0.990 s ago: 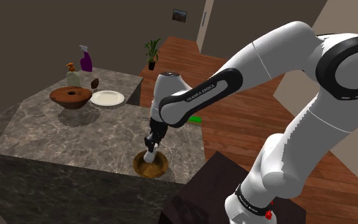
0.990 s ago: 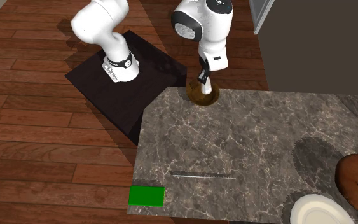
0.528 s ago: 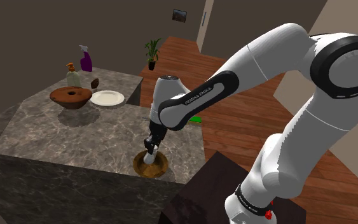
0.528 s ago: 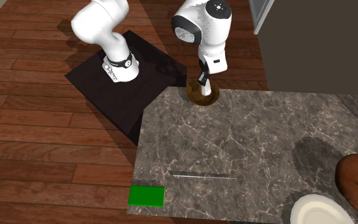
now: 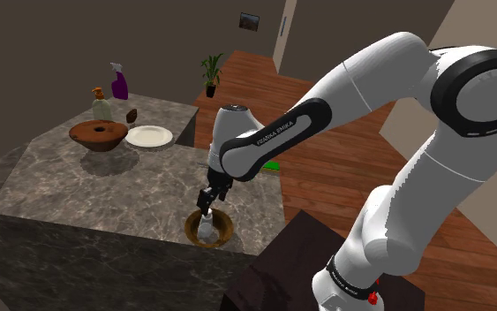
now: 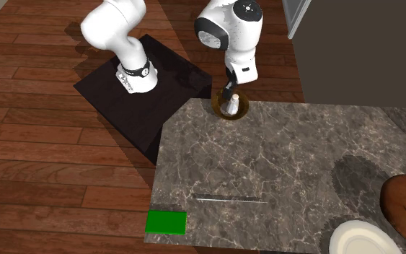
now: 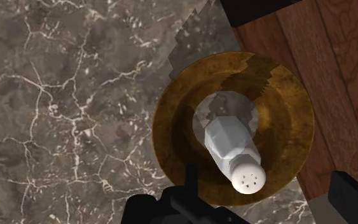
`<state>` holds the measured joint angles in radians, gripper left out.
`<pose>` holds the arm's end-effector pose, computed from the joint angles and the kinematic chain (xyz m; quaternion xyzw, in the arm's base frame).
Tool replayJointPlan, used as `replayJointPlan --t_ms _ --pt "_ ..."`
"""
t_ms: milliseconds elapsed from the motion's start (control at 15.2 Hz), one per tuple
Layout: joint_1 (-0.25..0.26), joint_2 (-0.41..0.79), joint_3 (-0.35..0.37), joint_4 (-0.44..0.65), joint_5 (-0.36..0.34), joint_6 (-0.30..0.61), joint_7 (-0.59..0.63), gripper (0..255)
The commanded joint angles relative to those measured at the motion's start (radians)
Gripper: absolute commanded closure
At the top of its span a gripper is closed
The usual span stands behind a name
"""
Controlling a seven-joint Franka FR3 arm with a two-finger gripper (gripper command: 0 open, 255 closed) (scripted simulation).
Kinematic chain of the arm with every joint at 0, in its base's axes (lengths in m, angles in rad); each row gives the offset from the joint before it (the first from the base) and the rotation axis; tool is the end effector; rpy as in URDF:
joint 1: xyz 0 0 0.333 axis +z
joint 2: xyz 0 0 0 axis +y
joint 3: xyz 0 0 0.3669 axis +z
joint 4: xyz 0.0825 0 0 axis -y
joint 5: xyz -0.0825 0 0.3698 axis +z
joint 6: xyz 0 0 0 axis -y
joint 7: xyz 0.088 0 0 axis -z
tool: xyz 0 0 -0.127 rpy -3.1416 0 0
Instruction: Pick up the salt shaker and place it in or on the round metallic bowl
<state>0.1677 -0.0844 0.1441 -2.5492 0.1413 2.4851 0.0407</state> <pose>0.4164 0.1353 0.3434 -0.9961 -0.0796 -0.0033 0.0388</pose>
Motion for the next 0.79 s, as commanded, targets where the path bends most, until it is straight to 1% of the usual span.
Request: replayJointPlan --t_ms 0,198,726 --pt "-0.001 -0.03 -0.002 0.008 0.0 -0.038 0.0 0" --pt "-0.005 -0.104 -0.009 0.04 -0.002 -0.144 -0.001 0" --pt "-0.005 -0.104 -0.009 0.04 -0.002 -0.144 -0.001 0"
